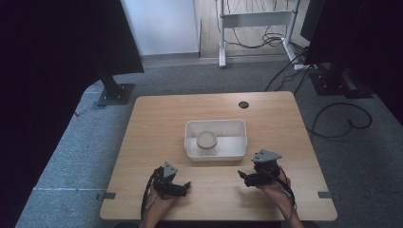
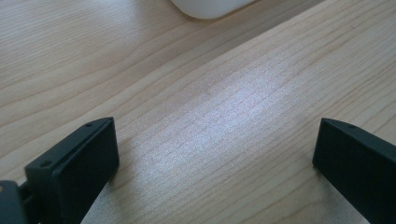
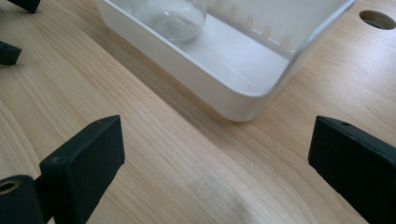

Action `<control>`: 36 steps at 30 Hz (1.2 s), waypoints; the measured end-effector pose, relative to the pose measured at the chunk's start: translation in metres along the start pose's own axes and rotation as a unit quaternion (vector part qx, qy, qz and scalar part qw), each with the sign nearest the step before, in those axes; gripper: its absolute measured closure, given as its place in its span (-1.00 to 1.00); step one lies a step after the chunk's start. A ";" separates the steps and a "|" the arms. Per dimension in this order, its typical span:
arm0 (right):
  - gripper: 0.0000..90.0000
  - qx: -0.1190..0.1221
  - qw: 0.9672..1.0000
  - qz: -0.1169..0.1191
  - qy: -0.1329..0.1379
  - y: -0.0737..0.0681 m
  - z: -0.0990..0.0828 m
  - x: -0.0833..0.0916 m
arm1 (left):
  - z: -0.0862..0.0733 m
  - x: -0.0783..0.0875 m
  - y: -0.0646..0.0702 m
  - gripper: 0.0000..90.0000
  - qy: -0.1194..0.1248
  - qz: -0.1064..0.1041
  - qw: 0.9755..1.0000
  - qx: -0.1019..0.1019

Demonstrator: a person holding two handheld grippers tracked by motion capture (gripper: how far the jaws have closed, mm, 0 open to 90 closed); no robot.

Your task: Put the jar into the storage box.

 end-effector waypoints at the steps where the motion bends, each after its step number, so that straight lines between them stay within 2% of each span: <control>1: -0.93 -0.003 1.000 0.000 0.000 0.000 -0.001 0.001 | 0.000 0.000 0.000 -1.00 0.000 0.000 1.000 0.000; 15: -0.93 -0.010 1.000 -0.014 -0.001 0.008 -0.027 0.014 | 0.000 0.000 0.000 -1.00 0.000 0.000 1.000 0.001; 28: -0.92 -0.032 0.999 -0.033 -0.020 0.017 -0.058 0.026 | 0.000 0.000 0.000 -1.00 0.000 0.001 1.000 0.001; 36: -0.92 -0.045 0.997 -0.042 -0.040 0.021 -0.076 0.028 | 0.000 0.000 0.000 -1.00 0.000 0.001 1.000 0.001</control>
Point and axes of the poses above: each handheld gripper's, and its own axes: x roughly backward along the jaws, z roughly out of its top, y roughly to its right, the point moved 7 cm from there along -x, roughly forward along the jaws
